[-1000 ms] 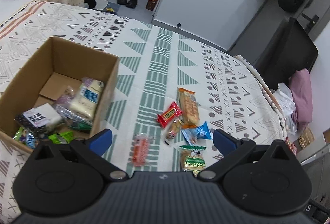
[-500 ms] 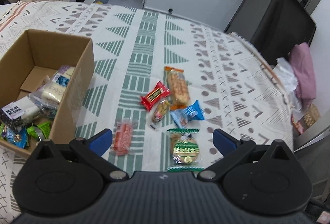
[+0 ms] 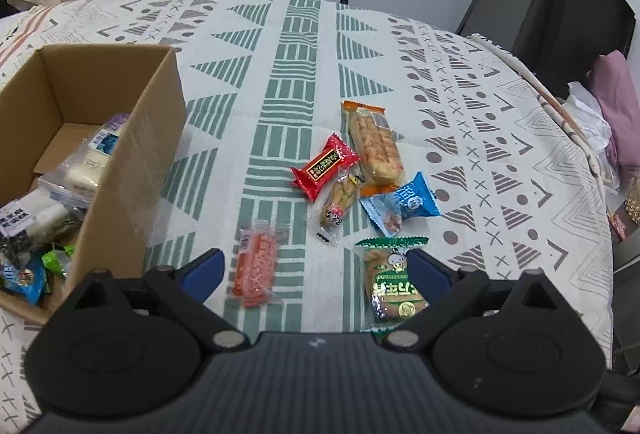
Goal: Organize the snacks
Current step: 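Grasp the orange sausage pack with the left gripper while the right grasps the green-wrapped bun, then carry the sausage pack and green bun over the box and release them inside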
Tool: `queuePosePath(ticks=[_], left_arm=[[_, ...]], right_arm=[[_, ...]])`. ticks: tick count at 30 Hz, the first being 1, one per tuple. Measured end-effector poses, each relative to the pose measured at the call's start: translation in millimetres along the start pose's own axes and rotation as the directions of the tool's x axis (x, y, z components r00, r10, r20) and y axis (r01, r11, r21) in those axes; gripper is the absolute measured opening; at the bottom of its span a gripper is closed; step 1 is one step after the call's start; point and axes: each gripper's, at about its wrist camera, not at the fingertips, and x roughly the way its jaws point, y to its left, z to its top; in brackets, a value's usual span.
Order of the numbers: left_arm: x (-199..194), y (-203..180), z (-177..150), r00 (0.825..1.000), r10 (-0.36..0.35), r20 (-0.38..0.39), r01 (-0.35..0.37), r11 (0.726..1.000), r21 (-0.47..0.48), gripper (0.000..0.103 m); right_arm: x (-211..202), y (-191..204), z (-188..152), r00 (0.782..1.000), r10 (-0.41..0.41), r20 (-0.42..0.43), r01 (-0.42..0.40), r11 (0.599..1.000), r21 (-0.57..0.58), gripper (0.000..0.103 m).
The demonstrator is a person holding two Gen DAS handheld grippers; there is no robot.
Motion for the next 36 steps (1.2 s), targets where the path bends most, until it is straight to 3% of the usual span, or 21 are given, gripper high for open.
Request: queuePosePath(ticks=[4,6,8,18,21,22,25,27,28,34,36], left_arm=[[10,5,1,0.999,0.034,-0.006,-0.034,0.999,-0.026,0.086],[16,7,3,0.999,0.038,-0.015,-0.039,0.998,-0.045,0.081],[22,8,5,0.998,0.059,-0.023,-0.060,0.997,-0.057,0.073],[44,10,12,0.970,0.186,-0.157,-0.206,0.971,-0.124,0.057],[48,12,6,0.965,0.205,-0.165,-0.225,0.967,-0.116,0.039],[48,13,4,0.966,0.199,-0.167,-0.219,0.969,-0.116,0.025],[40,18,0,0.976,0.143,-0.166,-0.169,0.974,-0.154,0.021],[30,19,-2,0.983,0.102,-0.152,-0.127,0.977,-0.172,0.021],[25,18,-3,0.986,0.087,-0.144,-0.112,0.978,-0.173,0.021],[4,15,-5,0.996,0.018,-0.092,-0.032,0.986,-0.161,0.021],[4,14,-7,0.997,0.009,-0.082,-0.021,0.988,-0.150,0.021]], right_arm=[[10,-4,-2,0.999,0.007,-0.034,-0.006,1.000,0.015,0.025],[14,-6,-3,0.999,0.006,-0.047,-0.005,1.000,0.023,0.010],[13,-7,-4,0.999,-0.001,-0.035,0.002,1.000,0.022,0.009],[-13,-25,-3,0.996,-0.084,0.037,0.082,0.995,0.060,0.007],[-22,-28,-4,0.992,-0.110,0.064,0.105,0.991,0.080,0.007],[-24,-28,-5,0.990,-0.127,0.070,0.121,0.989,0.081,0.007],[-29,-18,-6,0.983,-0.156,0.099,0.152,0.988,0.039,0.016],[-32,-12,-6,0.983,-0.132,0.125,0.132,0.991,0.009,0.046],[-33,-9,-7,0.981,-0.137,0.138,0.139,0.990,-0.002,0.050],[-22,4,2,0.971,-0.195,0.139,0.202,0.979,-0.037,0.057],[-18,8,4,0.963,-0.223,0.150,0.233,0.971,-0.053,0.068]])
